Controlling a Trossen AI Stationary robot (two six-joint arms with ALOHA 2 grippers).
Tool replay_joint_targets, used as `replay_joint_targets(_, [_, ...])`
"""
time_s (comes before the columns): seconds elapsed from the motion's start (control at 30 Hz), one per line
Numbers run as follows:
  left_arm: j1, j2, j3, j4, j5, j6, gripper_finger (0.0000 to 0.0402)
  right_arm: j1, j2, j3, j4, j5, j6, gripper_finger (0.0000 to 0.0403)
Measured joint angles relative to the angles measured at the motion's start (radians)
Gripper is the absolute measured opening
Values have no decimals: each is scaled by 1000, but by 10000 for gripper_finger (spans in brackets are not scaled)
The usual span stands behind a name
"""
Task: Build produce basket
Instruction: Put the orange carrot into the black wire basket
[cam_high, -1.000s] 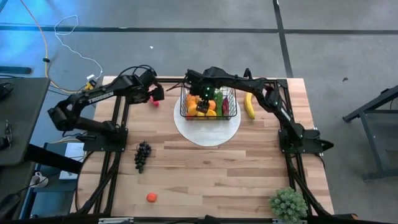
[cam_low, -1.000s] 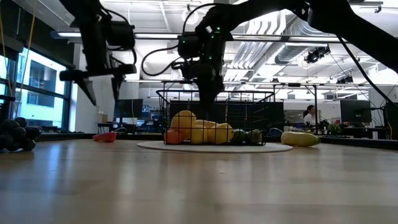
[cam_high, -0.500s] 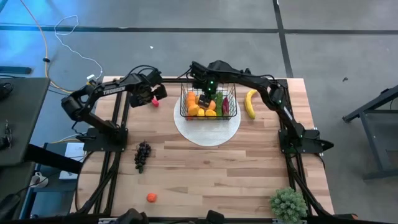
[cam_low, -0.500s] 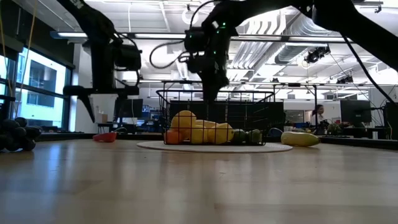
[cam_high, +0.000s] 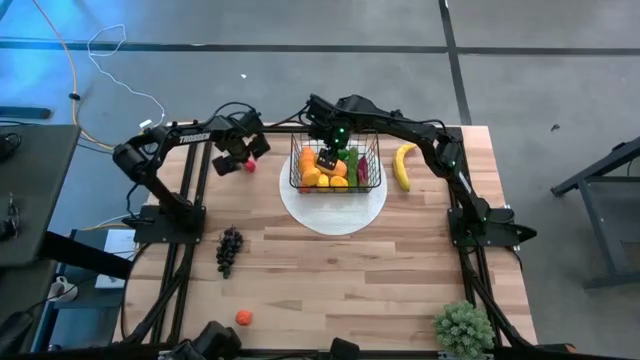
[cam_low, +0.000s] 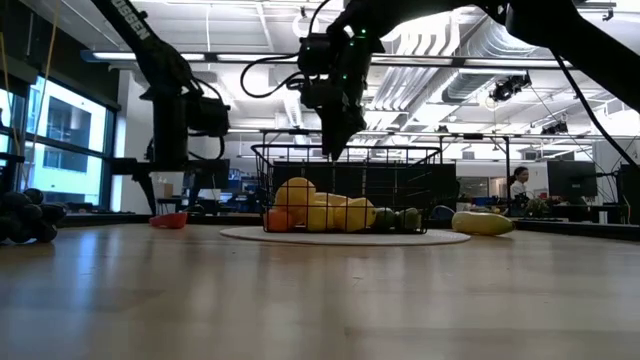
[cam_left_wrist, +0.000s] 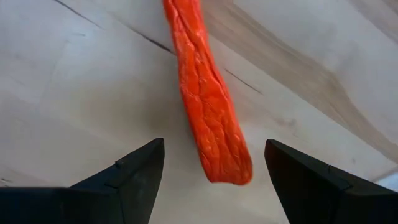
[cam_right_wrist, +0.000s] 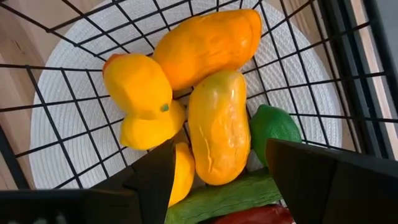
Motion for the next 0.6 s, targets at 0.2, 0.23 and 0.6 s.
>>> replay_joint_targets(0.2, [20,41,0,11,2,-4,255,0,0,0,-4,0,0,229])
replay_joint_targets(0.23, [25,46,0,12,2,2,249,0,0,0,-7,0,0,229])
replay_joint_targets(0.6, [45,84,0,9,-3,121,100,0,0,0,-19,1,11,229])
